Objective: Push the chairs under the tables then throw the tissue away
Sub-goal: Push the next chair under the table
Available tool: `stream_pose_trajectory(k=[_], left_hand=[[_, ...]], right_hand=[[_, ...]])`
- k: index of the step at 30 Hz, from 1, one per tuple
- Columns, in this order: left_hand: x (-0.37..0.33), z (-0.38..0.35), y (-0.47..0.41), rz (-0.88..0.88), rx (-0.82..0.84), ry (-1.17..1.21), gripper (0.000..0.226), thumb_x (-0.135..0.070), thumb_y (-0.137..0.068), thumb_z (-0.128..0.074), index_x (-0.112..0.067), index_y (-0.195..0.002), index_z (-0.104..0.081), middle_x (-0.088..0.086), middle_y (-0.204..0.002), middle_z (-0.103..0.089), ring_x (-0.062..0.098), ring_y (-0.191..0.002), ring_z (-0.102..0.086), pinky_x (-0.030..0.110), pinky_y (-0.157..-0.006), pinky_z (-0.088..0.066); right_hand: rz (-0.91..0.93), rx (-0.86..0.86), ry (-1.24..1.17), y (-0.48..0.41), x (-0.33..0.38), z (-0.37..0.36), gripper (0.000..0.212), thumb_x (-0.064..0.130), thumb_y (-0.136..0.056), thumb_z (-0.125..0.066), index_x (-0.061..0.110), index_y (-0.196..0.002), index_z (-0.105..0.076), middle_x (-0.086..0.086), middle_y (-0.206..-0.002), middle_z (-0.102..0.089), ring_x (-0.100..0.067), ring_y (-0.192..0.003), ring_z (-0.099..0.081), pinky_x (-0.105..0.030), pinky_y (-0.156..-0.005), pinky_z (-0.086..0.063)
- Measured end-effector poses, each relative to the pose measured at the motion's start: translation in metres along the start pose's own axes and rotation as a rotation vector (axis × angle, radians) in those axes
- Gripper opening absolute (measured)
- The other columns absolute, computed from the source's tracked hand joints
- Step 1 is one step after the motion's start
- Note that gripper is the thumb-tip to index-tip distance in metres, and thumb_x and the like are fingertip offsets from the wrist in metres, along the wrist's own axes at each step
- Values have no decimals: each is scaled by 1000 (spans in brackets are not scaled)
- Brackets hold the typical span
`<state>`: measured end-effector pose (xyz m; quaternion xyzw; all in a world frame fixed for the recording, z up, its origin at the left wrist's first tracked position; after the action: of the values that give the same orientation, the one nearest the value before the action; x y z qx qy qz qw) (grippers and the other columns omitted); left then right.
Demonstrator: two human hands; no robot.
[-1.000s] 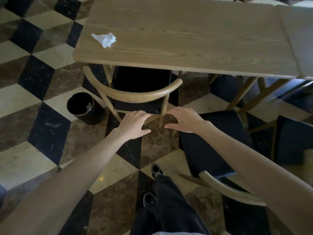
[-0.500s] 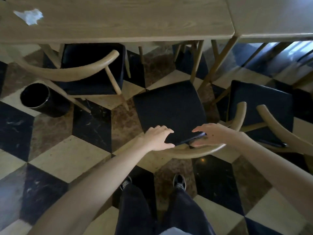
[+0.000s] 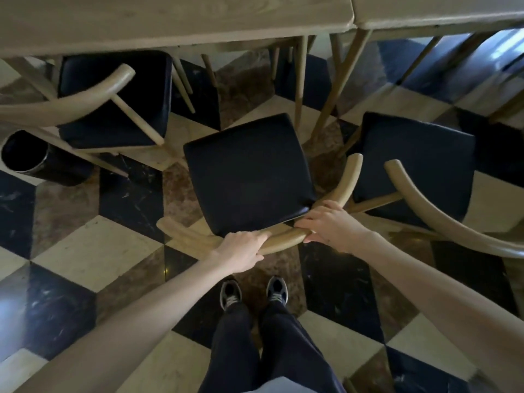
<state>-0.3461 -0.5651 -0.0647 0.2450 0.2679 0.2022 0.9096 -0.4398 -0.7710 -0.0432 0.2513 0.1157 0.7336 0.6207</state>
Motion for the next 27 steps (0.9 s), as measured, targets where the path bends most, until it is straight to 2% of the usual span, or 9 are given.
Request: stream_pose_trajectory(k=[3, 7, 13, 22, 27], left_hand=[[13, 13, -3, 14, 7, -23, 57, -32, -89, -60, -20, -139, -36, 6, -120, -61, 29, -101, -64, 47, -80, -53], [42, 36, -13, 41, 21, -86, 58, -31, -92, -57, -22, -143, -31, 7, -130, -52, 32, -110, -54, 50, -85, -50], [89, 84, -40, 120, 21, -166, 58, -25, -93, -56, -26, -144, -28, 9, -134, -45, 33, -115, -47, 51, -89, -46], [148, 165, -96, 76, -45, -59, 53, -25, -90, -61, -24, -139, -40, 8, -127, -53, 32, -112, -52, 52, -92, -44], [174, 196, -123, 65, -115, -49, 50, -22, -89, -62, -21, -135, -44, 9, -123, -57, 34, -108, -55, 54, -91, -44]], right_hand=[[-16, -10, -22, -14, 0, 5, 41, 44, -90, -53, 30, -128, -49, 3, -129, -59, -21, -123, -51, -48, -109, -31], [-49, -22, -44, -42, 0, 22, 41, 45, -92, -48, 29, -130, -46, 2, -132, -56, -22, -124, -49, -45, -109, -27], [-115, -51, -71, -92, -7, 58, 40, 40, -93, -51, 30, -130, -44, 2, -130, -56, -22, -124, -48, -46, -109, -27], [-219, 34, -122, -170, -54, 126, 44, 40, -94, -47, 30, -136, -41, 6, -137, -51, -17, -131, -41, -44, -114, -21], [-230, 1, -128, -202, -77, 157, 44, 38, -94, -47, 27, -136, -42, 4, -137, -52, -17, -130, -43, -43, -113, -21]])
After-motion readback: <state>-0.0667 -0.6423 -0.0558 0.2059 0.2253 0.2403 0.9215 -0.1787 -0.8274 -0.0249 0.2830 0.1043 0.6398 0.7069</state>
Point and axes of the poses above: each hand's wrist, its own y-axis away from the middle knuckle, its own z-axis out of the back of the hand, x = y × z, the point moved 2 cm from there along -y, towards the middle knuckle
